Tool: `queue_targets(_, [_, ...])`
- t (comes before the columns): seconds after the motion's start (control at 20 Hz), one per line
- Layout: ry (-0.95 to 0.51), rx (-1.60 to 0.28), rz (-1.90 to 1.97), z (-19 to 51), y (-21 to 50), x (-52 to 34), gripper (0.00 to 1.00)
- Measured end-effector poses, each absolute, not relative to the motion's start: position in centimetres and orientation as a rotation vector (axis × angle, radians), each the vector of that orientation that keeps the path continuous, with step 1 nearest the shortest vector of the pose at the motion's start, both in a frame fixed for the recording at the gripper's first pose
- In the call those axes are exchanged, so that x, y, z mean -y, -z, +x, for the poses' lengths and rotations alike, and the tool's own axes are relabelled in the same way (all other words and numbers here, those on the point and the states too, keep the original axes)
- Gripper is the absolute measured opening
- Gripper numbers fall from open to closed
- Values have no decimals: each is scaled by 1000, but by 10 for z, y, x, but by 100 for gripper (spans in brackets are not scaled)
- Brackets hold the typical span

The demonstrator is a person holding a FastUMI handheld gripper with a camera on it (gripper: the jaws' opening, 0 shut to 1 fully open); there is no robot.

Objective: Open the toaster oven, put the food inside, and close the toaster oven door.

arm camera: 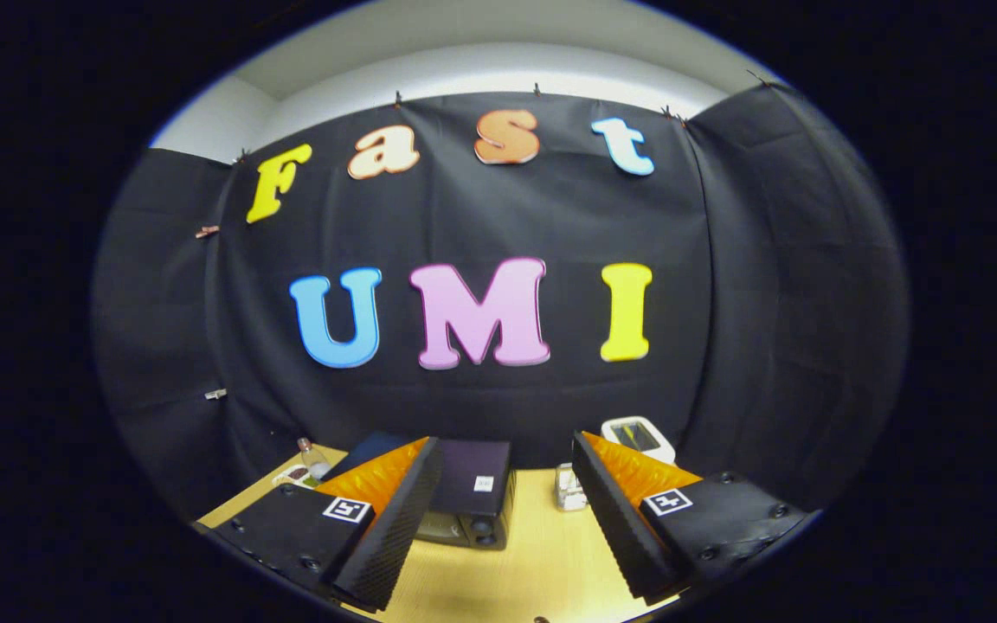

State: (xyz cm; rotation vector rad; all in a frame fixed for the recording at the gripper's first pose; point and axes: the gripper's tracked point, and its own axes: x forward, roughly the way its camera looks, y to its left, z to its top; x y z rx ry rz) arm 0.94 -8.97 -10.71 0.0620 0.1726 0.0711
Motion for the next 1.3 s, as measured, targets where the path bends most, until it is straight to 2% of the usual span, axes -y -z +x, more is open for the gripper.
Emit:
queue_targets(0.2, [-110, -84, 72, 10, 48, 93, 98])
queue_targets(0.5, [-72, -2, 87, 21, 5, 96, 97])
queue_targets(1.3, [-132, -7, 38, 37, 17, 77, 98])
